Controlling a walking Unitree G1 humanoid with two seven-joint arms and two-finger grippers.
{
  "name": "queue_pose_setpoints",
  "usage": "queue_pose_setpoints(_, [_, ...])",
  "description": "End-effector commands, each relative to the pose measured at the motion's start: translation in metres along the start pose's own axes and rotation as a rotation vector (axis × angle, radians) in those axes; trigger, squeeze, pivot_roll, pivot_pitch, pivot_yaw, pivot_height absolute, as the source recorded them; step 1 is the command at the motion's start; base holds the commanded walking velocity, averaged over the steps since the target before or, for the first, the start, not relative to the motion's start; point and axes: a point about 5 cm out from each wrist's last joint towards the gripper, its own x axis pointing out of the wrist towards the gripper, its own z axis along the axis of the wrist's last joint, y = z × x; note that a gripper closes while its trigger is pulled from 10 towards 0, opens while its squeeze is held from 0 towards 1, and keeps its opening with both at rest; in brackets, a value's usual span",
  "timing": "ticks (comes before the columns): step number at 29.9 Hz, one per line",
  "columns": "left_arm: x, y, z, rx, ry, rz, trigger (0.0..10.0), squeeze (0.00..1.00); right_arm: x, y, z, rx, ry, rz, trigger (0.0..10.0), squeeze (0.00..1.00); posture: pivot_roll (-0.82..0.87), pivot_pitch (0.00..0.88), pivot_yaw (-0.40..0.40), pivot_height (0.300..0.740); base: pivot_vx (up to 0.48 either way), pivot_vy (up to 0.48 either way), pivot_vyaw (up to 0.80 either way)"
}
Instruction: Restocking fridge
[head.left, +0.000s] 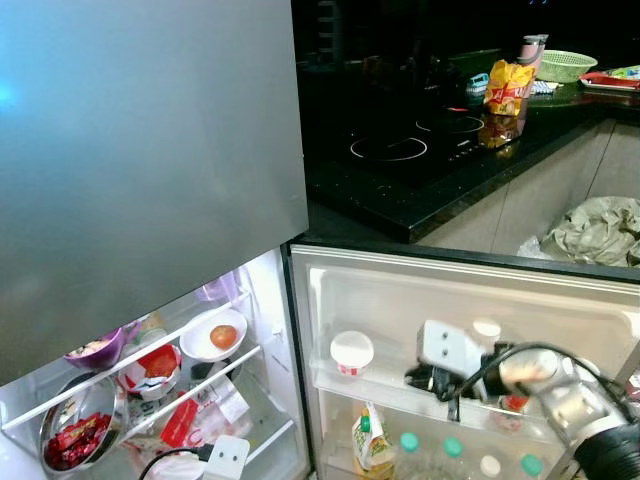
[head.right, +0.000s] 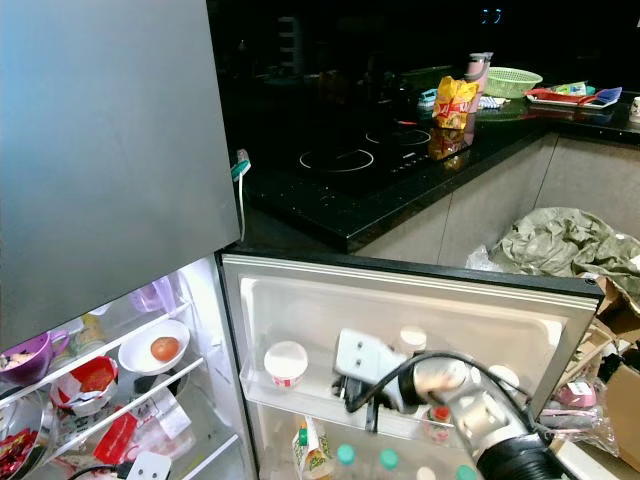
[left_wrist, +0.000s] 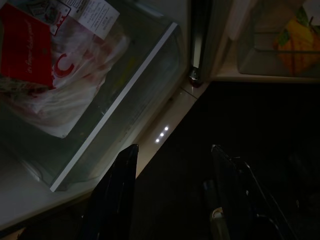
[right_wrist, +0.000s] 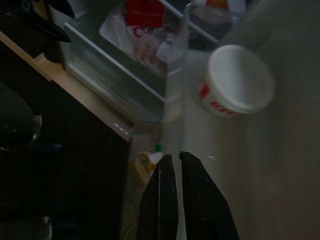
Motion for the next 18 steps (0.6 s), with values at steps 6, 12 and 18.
queue_pose_setpoints(6, [-0.001,-0.004,-0.007,0.016,0.023,-0.013,10.0,0.00,0.015,0.009,-0.005,-0.028,0.028,0.019,10.0,0.00,-0.07,0.029,0.044,0.740,0.000,0.000,0.00])
queue_pose_setpoints(12, [-0.002,-0.002,-0.008,0.020,0.026,-0.011,10.0,0.00,0.011,0.017,0.006,-0.023,-0.033,0.160,10.0,0.00,-0.07,0.027,0.045,0.740,0.000,0.000,0.00])
queue_pose_setpoints(18, [-0.002,-0.002,-0.006,0.017,0.009,-0.011,10.0,0.00,0.008,0.000,0.015,-0.043,-0.086,0.035,10.0,0.00,-0.07,0.028,0.047,0.740,0.000,0.000,0.00])
